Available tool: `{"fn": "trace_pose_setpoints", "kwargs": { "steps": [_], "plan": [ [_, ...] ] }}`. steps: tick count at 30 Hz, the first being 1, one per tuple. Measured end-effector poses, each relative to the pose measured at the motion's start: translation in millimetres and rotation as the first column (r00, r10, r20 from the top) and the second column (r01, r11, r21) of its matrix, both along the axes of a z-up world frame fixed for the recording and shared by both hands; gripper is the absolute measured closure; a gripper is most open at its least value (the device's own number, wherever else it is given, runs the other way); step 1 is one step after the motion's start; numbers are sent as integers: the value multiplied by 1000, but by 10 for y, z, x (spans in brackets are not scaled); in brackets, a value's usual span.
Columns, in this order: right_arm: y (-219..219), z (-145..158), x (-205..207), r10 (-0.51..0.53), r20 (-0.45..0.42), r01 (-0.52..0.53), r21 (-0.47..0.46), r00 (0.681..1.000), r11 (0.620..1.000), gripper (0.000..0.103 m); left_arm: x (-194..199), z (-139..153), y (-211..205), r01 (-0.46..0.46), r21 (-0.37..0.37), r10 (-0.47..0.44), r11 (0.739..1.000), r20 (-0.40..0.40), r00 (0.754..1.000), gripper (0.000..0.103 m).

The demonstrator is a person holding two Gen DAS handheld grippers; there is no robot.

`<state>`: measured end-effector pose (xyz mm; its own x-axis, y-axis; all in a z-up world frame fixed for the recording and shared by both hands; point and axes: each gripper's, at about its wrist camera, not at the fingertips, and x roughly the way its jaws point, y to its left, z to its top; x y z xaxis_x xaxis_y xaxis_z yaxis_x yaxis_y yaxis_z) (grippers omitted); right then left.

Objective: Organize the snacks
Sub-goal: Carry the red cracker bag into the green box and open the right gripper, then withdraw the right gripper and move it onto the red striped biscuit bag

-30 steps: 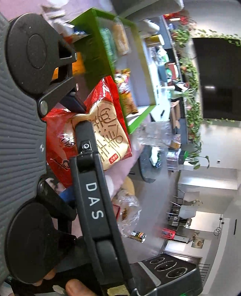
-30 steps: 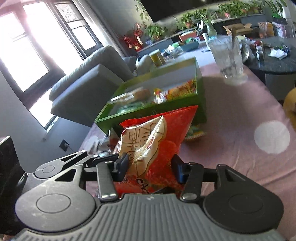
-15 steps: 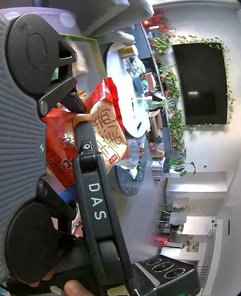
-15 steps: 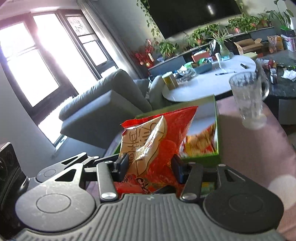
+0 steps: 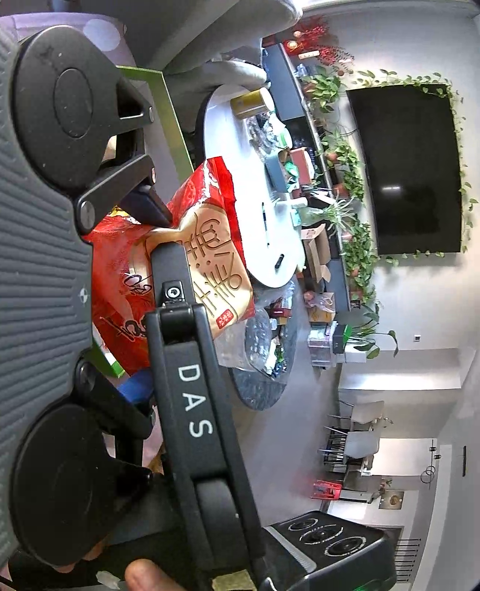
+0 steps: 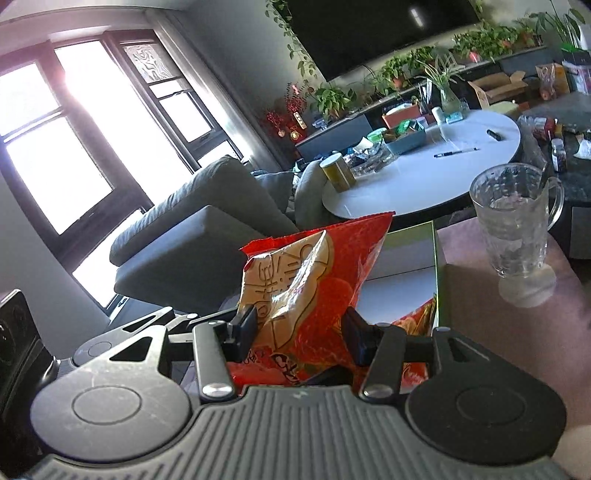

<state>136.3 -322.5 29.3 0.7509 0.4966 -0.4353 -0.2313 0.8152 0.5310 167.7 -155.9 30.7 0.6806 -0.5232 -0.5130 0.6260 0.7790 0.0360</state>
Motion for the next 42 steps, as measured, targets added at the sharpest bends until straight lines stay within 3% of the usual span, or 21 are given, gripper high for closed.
{"fn": "trace_pose_setpoints", "kwargs": {
  "steps": [12, 16, 23, 34, 42],
  "plan": [
    [-42, -193, 364, -18, -62, 19, 22, 998, 1000, 69, 435, -251, -74, -12, 8, 13, 1000, -44, 999, 24],
    [-86, -237, 396, -109, -51, 110, 6, 993, 994, 67, 480, -331, -21, -61, 9, 61, 998, -52, 997, 23],
    [-219, -231, 99, -152, -38, 152, 2, 988, 988, 63, 314, -337, 140, -78, 20, 79, 997, -38, 996, 20],
    [-18, -47, -244, -94, 31, 96, -76, 995, 992, 62, 14, -204, 315, -95, 8, 95, 995, 9, 995, 17],
    [112, -36, -509, -68, 45, 73, -132, 997, 988, 57, -297, -137, 599, -163, -2, 163, 987, 28, 986, 15]
  ]
}}
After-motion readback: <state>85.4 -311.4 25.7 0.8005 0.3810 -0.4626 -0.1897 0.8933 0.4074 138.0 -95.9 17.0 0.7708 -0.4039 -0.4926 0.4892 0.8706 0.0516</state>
